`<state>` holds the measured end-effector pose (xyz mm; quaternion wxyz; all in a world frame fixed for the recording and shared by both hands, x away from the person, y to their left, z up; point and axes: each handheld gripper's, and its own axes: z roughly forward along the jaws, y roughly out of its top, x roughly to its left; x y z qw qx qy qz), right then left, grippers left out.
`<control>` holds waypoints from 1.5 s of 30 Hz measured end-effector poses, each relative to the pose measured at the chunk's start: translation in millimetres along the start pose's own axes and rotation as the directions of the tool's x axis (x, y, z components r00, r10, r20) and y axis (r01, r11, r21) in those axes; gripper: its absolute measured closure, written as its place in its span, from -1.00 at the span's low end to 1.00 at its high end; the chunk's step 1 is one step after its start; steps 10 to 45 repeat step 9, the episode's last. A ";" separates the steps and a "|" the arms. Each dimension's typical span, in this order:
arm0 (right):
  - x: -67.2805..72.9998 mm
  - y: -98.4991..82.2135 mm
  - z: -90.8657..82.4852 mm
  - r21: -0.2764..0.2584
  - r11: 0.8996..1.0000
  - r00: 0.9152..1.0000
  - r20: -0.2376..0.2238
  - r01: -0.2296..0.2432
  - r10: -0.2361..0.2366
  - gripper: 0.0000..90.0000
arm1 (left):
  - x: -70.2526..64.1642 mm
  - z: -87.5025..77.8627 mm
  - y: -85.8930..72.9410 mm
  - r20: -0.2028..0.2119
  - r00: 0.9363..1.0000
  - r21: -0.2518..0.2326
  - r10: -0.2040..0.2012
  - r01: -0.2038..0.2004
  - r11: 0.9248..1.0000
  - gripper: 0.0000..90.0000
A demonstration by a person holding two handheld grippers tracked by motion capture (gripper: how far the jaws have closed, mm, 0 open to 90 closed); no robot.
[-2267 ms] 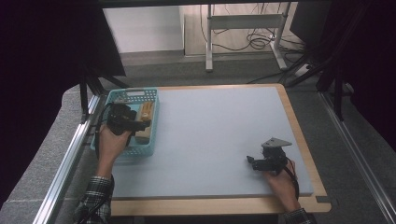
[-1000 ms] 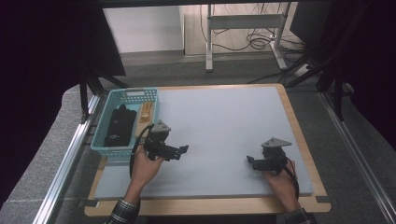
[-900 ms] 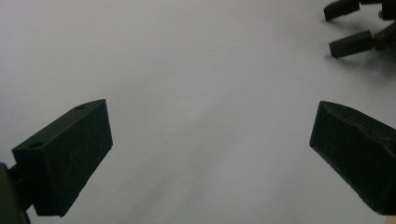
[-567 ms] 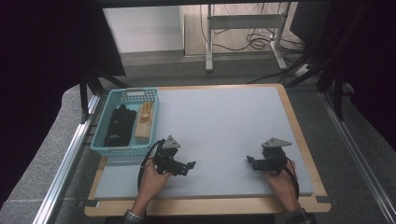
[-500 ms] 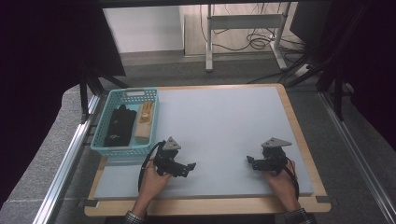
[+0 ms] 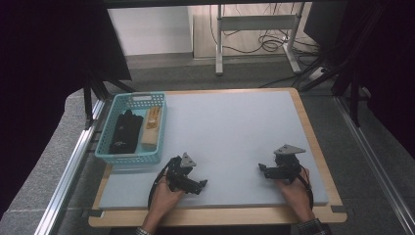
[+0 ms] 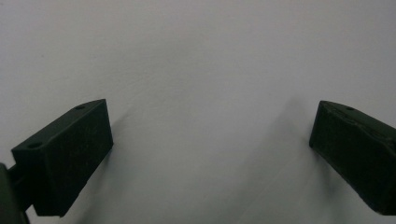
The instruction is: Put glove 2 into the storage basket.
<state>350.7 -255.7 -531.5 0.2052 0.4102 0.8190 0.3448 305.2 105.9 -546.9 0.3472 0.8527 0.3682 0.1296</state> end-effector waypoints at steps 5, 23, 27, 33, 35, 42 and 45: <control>0.1 0.0 0.0 0.000 1.000 1.000 0.000 0.000 0.000 -0.63 | 0.0 0.3 -0.4 0.000 1.000 0.000 -0.003 0.003 1.000 -1.00; -0.1 -0.4 -0.2 0.000 1.000 1.000 0.001 0.001 -0.001 -0.63 | -0.5 0.5 -0.3 -0.002 1.000 0.003 -0.004 0.004 1.000 -1.00; -0.1 -0.4 -0.2 0.000 1.000 1.000 0.001 0.001 -0.001 -0.63 | -0.5 0.5 -0.3 -0.002 1.000 0.003 -0.004 0.004 1.000 -1.00; -0.1 -0.4 -0.2 0.000 1.000 1.000 0.001 0.001 -0.001 -0.63 | -0.5 0.5 -0.3 -0.002 1.000 0.003 -0.004 0.004 1.000 -1.00; -0.1 -0.4 -0.2 0.000 1.000 1.000 0.001 0.001 -0.001 -0.63 | -0.5 0.5 -0.3 -0.002 1.000 0.003 -0.004 0.004 1.000 -1.00; -0.1 -0.4 -0.2 0.000 1.000 1.000 0.001 0.001 -0.001 -0.63 | -0.5 0.5 -0.3 -0.002 1.000 0.003 -0.004 0.004 1.000 -1.00; -0.1 -0.4 -0.2 0.000 1.000 1.000 0.001 0.001 -0.001 -0.63 | -0.5 0.5 -0.3 -0.002 1.000 0.003 -0.004 0.004 1.000 -1.00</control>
